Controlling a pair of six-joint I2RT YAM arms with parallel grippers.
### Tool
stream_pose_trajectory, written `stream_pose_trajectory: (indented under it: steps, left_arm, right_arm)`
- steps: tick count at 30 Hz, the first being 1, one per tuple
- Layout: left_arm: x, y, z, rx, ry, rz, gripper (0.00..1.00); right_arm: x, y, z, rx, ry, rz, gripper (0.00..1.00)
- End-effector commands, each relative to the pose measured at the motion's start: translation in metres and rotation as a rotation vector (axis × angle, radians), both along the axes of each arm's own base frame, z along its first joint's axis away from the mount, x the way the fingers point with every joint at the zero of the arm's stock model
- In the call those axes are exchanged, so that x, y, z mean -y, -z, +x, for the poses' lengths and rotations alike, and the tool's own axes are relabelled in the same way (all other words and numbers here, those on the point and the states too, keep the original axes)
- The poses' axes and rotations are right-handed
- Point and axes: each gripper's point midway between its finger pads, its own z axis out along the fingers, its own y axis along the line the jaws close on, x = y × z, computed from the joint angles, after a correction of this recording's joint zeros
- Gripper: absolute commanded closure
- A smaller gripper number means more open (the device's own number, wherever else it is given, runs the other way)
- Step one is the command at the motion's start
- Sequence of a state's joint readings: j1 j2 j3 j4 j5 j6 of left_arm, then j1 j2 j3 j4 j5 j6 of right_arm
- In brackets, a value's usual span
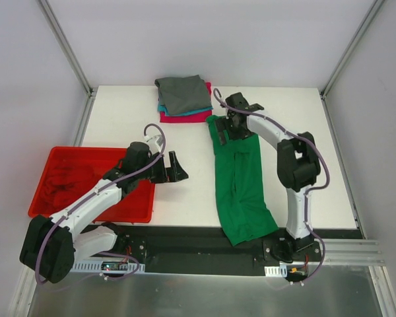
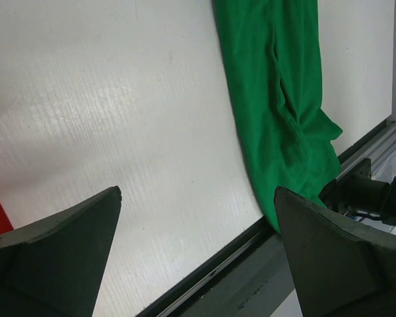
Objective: Fold and stack the t-shirts
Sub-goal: Rotate the tshirt 95 degrees
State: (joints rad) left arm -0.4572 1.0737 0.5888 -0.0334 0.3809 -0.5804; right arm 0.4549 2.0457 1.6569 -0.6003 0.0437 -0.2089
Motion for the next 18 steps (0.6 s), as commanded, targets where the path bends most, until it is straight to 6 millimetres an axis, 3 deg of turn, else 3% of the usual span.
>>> stream_pose_trajectory:
  steps: [1, 5, 12, 18]
  left_arm:
    - [-0.003, -0.013, 0.008, 0.076, 0.015, 0.032, 0.01]
    - [0.0, -0.013, 0.014, 0.076, 0.022, 0.044, 0.01]
    - [0.007, -0.008, 0.029, 0.04, 0.032, 0.067, 0.01]
    - [0.022, -0.004, 0.05, 0.008, 0.067, 0.074, 0.01]
  right_arm:
    - [0.004, 0.023, 0.01, -0.079, -0.004, -0.051, 0.04]
    - [0.026, 0.048, 0.02, -0.151, 0.124, -0.086, 0.04]
    - [0.054, 0.069, 0.044, -0.252, 0.407, 0.001, 0.04]
    - [0.041, 0.058, 0.098, -0.164, 0.547, 0.141, 0.04]
